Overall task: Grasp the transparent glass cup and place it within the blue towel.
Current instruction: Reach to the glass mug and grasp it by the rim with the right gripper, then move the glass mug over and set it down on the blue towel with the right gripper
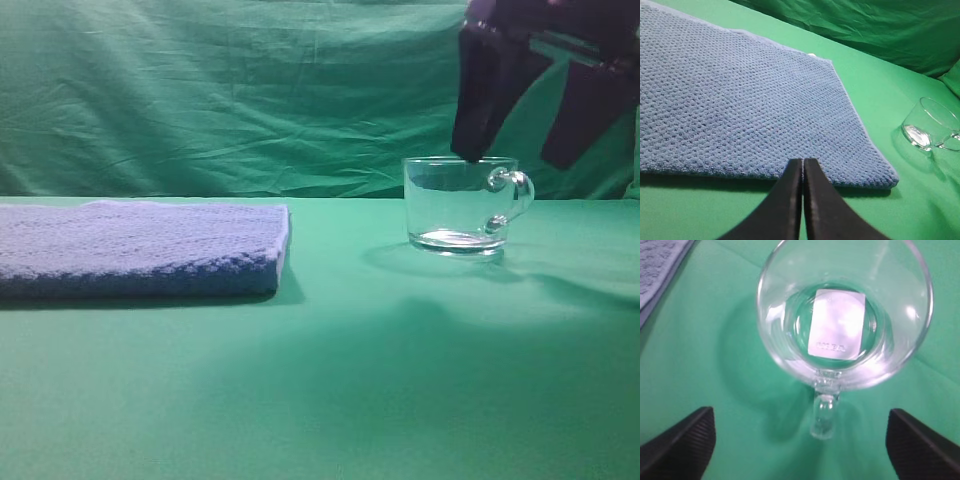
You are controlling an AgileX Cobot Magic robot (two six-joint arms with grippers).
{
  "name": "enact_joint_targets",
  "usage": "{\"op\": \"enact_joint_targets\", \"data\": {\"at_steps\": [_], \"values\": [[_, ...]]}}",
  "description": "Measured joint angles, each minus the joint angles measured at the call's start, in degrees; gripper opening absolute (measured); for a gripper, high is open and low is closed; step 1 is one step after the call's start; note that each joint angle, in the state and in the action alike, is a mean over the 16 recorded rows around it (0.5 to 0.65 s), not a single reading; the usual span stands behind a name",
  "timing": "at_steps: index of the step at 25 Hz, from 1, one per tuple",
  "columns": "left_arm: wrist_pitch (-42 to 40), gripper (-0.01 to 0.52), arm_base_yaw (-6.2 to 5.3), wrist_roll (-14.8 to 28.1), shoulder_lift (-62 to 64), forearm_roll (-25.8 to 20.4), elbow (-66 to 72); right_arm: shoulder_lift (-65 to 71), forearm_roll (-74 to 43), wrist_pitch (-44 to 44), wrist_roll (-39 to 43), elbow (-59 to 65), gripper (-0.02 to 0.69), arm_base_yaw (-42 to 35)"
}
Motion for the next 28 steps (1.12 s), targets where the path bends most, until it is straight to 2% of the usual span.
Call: {"op": "enact_joint_targets", "data": {"at_steps": [7,12,19,28], "values": [[0.0,0.0,0.0,0.0,0.0,0.0,0.0,2.5,-0.1,-1.3,-1.6,-1.4,0.217,0.0],[0.0,0.0,0.0,0.0,0.0,0.0,0.0,2.9,-0.3,0.2,-2.7,-4.2,0.115,0.3],[0.0,0.0,0.0,0.0,0.0,0.0,0.0,3.2,-0.6,3.8,-3.9,-13.4,0.103,2.5],[0.0,0.0,0.0,0.0,0.0,0.0,0.0,7.2,-0.9,6.3,-4.3,-31.2,0.103,11.1]]}}
